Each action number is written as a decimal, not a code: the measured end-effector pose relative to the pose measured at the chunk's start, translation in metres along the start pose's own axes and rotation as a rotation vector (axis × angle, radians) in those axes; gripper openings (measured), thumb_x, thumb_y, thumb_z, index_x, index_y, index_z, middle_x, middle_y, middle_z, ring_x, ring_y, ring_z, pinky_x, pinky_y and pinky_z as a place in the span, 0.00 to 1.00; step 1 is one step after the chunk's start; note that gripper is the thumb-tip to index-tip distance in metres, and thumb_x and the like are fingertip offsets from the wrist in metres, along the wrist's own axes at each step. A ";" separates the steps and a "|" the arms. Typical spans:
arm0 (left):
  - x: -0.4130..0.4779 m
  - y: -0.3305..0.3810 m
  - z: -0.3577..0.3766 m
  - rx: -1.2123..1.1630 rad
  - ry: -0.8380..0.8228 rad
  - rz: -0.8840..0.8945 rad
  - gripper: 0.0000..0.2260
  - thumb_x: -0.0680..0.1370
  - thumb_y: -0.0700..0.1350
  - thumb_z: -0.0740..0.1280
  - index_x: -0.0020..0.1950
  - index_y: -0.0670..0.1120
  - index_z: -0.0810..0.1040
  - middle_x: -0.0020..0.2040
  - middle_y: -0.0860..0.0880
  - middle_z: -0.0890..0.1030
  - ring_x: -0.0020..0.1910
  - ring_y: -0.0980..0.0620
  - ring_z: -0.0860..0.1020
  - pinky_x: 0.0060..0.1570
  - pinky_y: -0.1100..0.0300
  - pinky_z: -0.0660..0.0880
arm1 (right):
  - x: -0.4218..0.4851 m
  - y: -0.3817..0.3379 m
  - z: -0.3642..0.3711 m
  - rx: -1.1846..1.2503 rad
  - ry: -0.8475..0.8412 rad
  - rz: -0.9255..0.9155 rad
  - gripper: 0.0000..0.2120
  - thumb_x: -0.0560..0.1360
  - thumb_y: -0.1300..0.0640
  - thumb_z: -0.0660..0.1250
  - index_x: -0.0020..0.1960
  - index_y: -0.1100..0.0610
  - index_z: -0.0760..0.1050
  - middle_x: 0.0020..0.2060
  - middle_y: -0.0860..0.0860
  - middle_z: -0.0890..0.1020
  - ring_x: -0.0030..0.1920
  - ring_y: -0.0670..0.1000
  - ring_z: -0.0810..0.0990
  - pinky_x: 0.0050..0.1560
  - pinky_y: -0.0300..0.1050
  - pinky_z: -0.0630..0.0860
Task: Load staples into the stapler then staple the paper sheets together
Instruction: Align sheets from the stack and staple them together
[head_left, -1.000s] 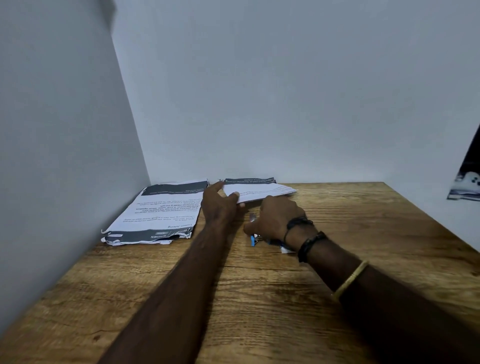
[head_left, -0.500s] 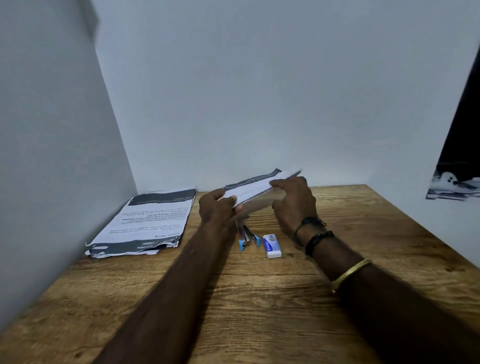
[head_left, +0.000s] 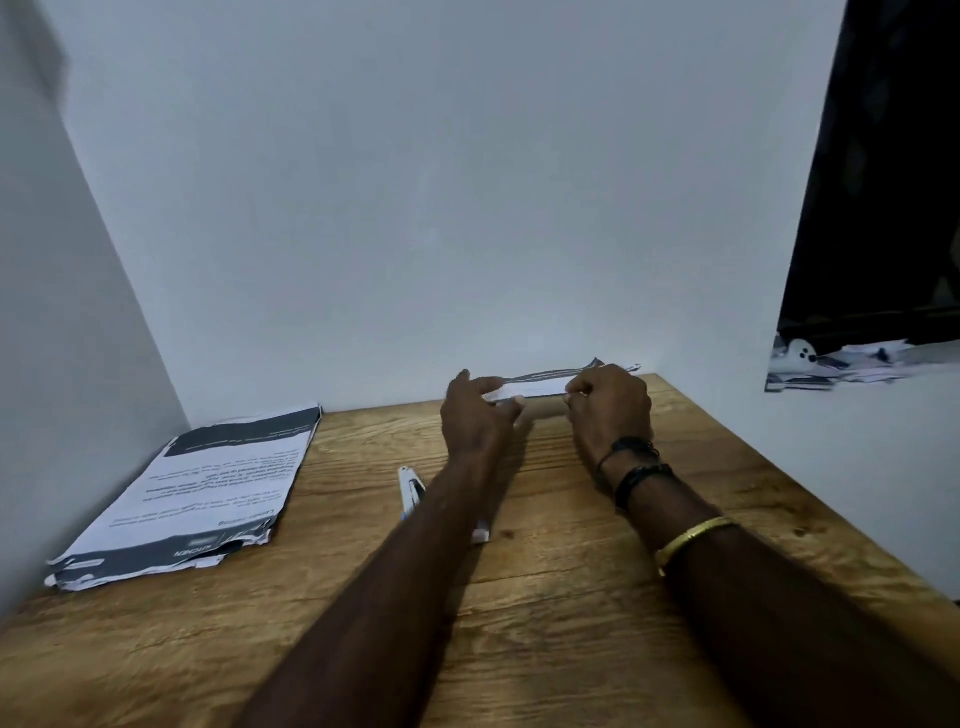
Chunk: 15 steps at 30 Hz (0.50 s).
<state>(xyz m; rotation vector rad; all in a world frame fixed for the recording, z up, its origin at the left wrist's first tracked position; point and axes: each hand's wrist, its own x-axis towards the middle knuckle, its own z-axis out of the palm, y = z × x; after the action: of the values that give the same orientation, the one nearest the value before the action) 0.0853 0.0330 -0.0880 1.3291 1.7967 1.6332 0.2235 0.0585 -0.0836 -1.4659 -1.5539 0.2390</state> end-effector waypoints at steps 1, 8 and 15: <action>0.000 0.002 0.010 0.071 -0.044 0.022 0.17 0.72 0.43 0.77 0.59 0.44 0.83 0.68 0.44 0.78 0.66 0.46 0.78 0.67 0.52 0.74 | 0.003 0.005 -0.001 -0.010 0.008 0.018 0.07 0.74 0.61 0.70 0.46 0.54 0.86 0.51 0.54 0.86 0.54 0.57 0.82 0.52 0.45 0.77; 0.007 0.003 0.062 0.312 -0.154 -0.033 0.12 0.77 0.41 0.68 0.60 0.47 0.82 0.62 0.44 0.82 0.63 0.44 0.79 0.63 0.57 0.74 | 0.026 0.035 -0.001 -0.114 -0.113 0.087 0.06 0.75 0.60 0.71 0.47 0.56 0.87 0.49 0.54 0.87 0.55 0.57 0.83 0.55 0.45 0.79; 0.018 -0.006 0.078 0.528 -0.244 0.007 0.08 0.76 0.44 0.66 0.52 0.46 0.83 0.56 0.43 0.84 0.60 0.41 0.79 0.58 0.56 0.74 | 0.043 0.043 0.012 -0.224 -0.216 0.041 0.08 0.76 0.63 0.67 0.51 0.59 0.85 0.54 0.56 0.85 0.61 0.59 0.80 0.59 0.47 0.77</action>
<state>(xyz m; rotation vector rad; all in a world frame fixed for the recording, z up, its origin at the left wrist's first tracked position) 0.1357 0.0922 -0.1079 1.6626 2.1440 0.9688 0.2506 0.1116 -0.0988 -1.6927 -1.7707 0.2611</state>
